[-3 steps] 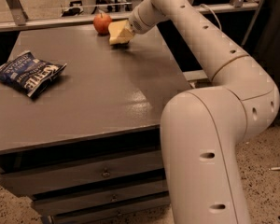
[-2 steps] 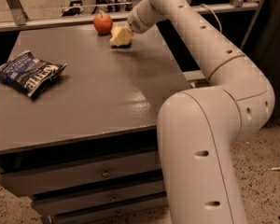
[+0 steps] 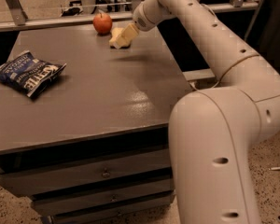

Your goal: Move sponge near apple

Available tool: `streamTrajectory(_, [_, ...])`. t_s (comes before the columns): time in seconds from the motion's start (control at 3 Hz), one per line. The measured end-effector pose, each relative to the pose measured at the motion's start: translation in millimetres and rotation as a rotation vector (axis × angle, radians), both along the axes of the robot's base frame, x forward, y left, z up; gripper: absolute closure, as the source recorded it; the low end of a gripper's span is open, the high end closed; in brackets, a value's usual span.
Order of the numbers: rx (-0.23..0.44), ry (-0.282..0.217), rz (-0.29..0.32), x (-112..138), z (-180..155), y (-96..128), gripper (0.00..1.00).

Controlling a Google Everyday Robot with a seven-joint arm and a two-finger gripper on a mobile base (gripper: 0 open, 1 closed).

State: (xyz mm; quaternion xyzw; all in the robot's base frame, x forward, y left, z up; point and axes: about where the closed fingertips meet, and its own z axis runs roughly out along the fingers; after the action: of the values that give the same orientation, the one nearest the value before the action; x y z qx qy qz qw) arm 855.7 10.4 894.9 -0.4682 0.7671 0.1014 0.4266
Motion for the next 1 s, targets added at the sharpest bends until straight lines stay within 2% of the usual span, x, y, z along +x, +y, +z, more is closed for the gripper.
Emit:
streamTrajectory(0.33, [0.079, -0.048, 0.004, -36.9, 32.8, -22.9, 0.00])
streamTrajectory(0.67, [0.180, -0.088, 0.057, -92.7, 52.5, -37.6, 0.00])
streamTrajectory(1.0, [0.228, -0.093, 0.070, -119.5, 50.3, -61.4, 0.00])
